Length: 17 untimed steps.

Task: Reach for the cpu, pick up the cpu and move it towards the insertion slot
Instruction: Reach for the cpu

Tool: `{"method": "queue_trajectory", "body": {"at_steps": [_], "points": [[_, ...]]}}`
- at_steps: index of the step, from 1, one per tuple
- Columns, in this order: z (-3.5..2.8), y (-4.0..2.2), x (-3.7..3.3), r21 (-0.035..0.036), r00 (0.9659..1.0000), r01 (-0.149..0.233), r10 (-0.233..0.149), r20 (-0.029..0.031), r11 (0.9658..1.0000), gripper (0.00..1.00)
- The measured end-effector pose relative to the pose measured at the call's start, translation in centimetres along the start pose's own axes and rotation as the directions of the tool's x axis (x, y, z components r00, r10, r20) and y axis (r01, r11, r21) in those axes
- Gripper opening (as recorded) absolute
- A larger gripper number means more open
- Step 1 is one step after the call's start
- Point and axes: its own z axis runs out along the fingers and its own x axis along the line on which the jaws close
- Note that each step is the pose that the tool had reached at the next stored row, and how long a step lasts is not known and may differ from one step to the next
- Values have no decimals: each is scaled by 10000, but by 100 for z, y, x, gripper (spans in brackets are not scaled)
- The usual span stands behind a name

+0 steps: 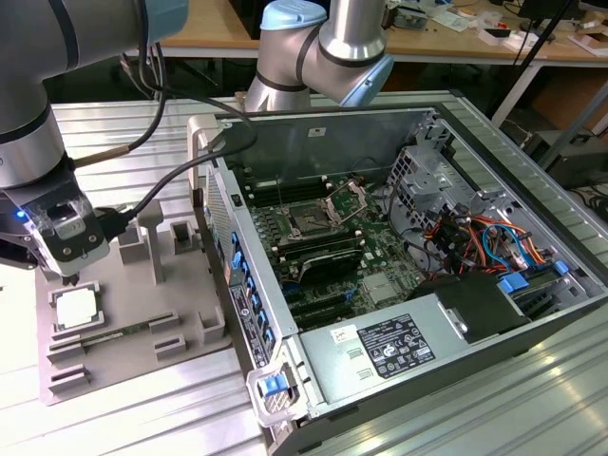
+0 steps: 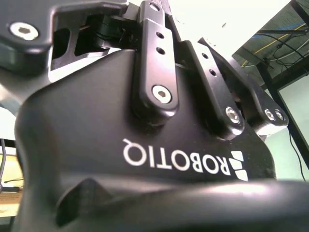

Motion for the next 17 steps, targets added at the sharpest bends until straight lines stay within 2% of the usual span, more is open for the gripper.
{"method": "queue_trajectory", "body": {"at_steps": [17], "points": [[46,-2,0,0,10000,1,-1,0,10000,11]]}}
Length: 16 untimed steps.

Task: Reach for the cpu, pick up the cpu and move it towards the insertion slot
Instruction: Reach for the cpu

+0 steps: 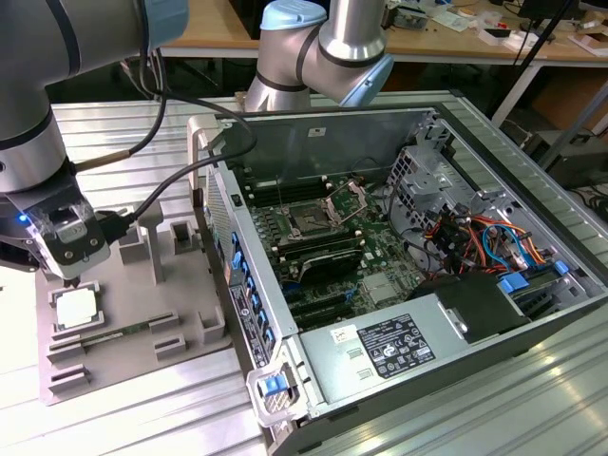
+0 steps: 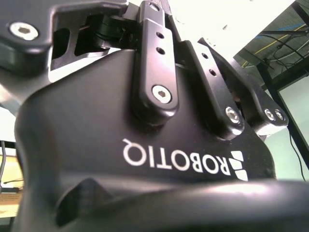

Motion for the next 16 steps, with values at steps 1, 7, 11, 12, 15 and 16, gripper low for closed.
{"method": "queue_trajectory", "body": {"at_steps": [1,7,11,12,15,16], "points": [[3,0,0,0,10000,0,0,0,10000,11],[17,-1,0,0,10000,0,0,0,10000,11],[27,-1,0,0,10000,-1,1,0,10000,11],[31,-1,0,0,10000,-1,1,0,10000,11],[41,-1,0,0,10000,0,0,1,10000,11],[45,-2,0,0,10000,0,0,0,10000,11]]}}
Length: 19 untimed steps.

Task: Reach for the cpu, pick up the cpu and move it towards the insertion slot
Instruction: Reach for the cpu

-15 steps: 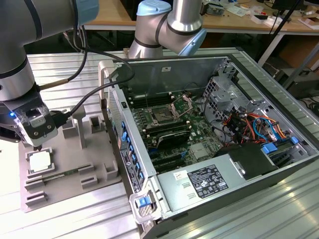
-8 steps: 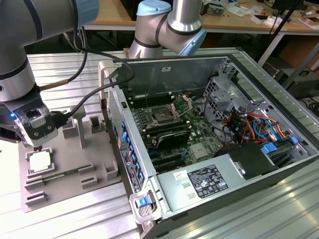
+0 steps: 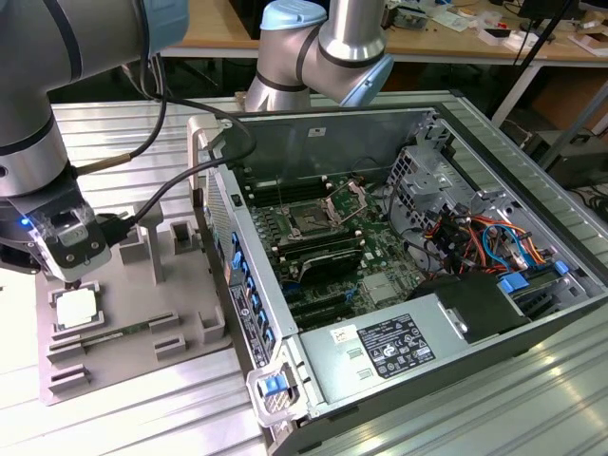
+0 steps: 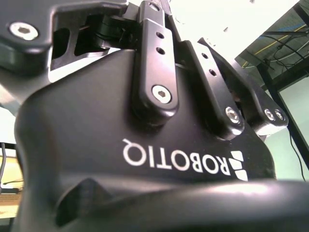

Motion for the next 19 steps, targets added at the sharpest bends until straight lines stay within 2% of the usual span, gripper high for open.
{"method": "queue_trajectory", "body": {"at_steps": [19], "points": [[60,-2,0,0,10000,0,0,1,10000,11]]}}
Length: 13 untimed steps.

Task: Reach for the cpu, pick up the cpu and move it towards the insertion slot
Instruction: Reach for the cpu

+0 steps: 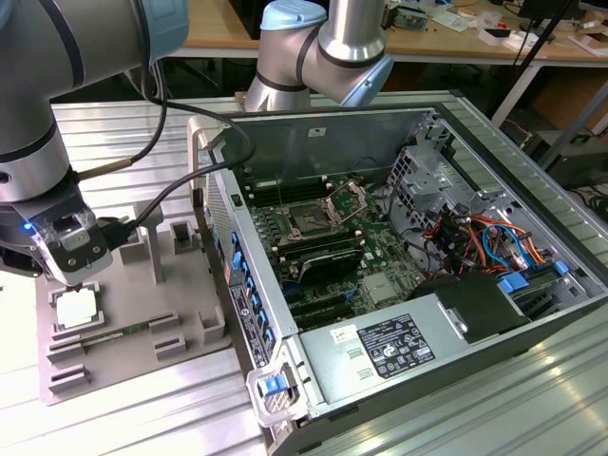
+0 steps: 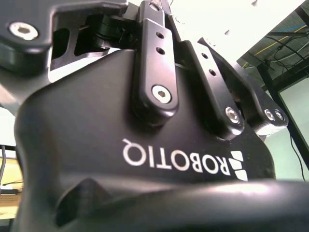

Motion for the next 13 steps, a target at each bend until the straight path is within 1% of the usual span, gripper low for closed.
{"method": "queue_trajectory", "body": {"at_steps": [13], "points": [[47,-2,0,1,10000,0,0,-1,10000,11]]}}
